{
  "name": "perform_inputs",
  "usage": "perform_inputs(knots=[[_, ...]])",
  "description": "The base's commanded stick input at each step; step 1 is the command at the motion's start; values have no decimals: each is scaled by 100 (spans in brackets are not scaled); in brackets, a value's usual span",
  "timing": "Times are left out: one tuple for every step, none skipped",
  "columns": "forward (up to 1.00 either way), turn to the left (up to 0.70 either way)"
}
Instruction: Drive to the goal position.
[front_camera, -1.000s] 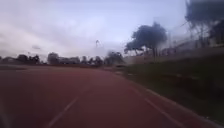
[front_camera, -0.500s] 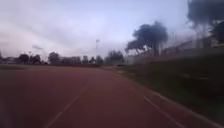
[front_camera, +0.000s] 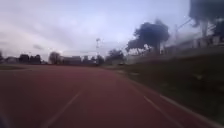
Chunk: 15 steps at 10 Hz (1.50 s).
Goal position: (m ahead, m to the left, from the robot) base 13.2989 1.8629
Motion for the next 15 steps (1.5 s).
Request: perform_inputs(knots=[[70, 0], [70, 0], [70, 0], [70, 0], [70, 0], [70, 0], [70, 0], [70, 0], [70, 0], [70, 0], [70, 0], [70, 0], [70, 0], [70, 0], [70, 0]])
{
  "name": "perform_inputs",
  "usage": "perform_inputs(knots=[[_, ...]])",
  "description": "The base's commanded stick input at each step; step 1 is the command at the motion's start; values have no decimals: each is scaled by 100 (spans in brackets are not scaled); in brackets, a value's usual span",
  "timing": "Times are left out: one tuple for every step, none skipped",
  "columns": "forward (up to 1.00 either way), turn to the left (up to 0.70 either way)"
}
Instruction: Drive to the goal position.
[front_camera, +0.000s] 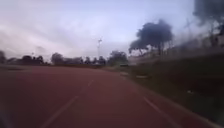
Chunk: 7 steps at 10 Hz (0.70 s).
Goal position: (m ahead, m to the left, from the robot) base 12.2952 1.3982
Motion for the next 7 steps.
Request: perform_inputs(knots=[[70, 0], [70, 0], [70, 0], [70, 0], [70, 0], [70, 0], [70, 0]])
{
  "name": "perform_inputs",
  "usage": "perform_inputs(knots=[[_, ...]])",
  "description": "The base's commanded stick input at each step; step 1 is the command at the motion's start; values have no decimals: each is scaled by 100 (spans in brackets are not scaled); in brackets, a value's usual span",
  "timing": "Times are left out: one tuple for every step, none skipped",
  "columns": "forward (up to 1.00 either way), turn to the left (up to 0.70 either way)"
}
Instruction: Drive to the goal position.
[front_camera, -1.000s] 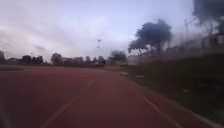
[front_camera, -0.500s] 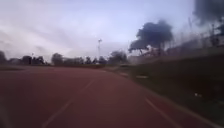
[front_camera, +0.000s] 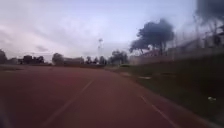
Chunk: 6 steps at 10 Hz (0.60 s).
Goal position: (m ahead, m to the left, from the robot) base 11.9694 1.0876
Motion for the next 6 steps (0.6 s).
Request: perform_inputs(knots=[[70, 0], [70, 0], [70, 0], [70, 0], [70, 0], [70, 12]])
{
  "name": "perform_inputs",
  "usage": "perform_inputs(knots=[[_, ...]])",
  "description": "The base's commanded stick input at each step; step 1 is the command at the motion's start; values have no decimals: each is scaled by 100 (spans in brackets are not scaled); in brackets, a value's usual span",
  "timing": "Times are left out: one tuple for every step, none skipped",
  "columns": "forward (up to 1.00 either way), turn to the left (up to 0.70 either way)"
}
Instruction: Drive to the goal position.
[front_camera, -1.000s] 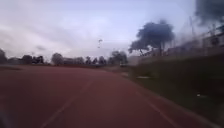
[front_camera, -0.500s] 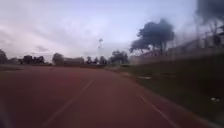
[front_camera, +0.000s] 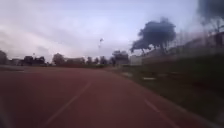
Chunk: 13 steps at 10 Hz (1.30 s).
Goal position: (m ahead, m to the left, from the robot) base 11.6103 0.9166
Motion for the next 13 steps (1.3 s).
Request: perform_inputs(knots=[[70, 33], [70, 8], [70, 0], [70, 0], [70, 0], [70, 0], [70, 0], [70, 0], [70, 0], [70, 0], [70, 0], [70, 0], [70, 0]])
